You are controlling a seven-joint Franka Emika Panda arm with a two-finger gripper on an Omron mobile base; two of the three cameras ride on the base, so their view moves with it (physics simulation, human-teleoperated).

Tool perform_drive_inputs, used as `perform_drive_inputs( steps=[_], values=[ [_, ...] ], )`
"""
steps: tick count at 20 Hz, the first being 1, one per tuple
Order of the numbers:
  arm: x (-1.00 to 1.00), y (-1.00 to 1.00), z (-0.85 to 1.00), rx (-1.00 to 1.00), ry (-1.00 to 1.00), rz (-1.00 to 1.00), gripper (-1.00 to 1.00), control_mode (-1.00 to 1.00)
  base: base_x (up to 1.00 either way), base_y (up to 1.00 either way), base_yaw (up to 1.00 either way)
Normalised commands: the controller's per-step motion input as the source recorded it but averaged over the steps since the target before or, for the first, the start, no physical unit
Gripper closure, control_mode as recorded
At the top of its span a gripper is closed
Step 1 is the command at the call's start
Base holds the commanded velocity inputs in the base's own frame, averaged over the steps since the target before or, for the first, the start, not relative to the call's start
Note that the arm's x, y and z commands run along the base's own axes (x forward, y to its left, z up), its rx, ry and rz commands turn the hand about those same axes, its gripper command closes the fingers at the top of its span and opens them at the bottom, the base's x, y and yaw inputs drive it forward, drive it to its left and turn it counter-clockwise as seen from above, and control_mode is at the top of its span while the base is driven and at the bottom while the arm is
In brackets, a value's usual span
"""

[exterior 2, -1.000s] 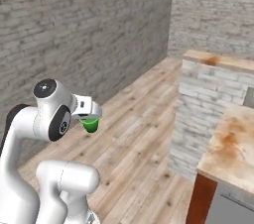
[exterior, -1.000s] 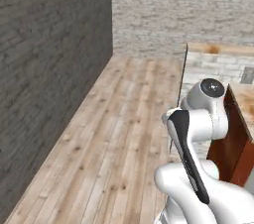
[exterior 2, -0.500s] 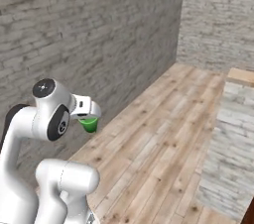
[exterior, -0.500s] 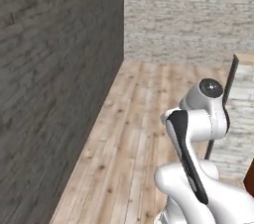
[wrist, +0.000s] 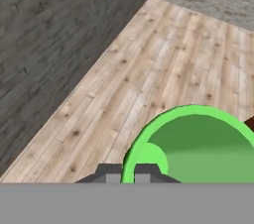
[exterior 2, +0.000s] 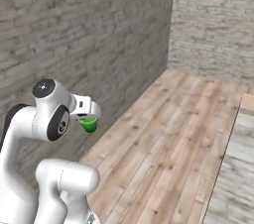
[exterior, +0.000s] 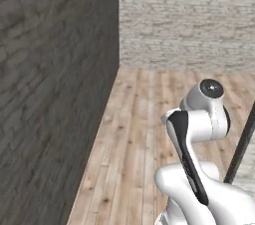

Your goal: Place the pitcher and cup on the dining counter for serving.

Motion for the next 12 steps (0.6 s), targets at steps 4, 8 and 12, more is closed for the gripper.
perform_drive_inputs(
  steps=[4, 8, 12],
  values=[
    [0.0, 0.0, 0.0, 0.0, 0.0, 0.0, 1.0, 1.0, 1.0, 0.16, -0.21],
    [0.0, 0.0, 0.0, 0.0, 0.0, 0.0, 1.0, 1.0, 1.0, 0.09, -0.28],
    [0.0, 0.0, 0.0, 0.0, 0.0, 0.0, 1.0, 1.0, 1.0, 0.03, -0.42]
  ],
)
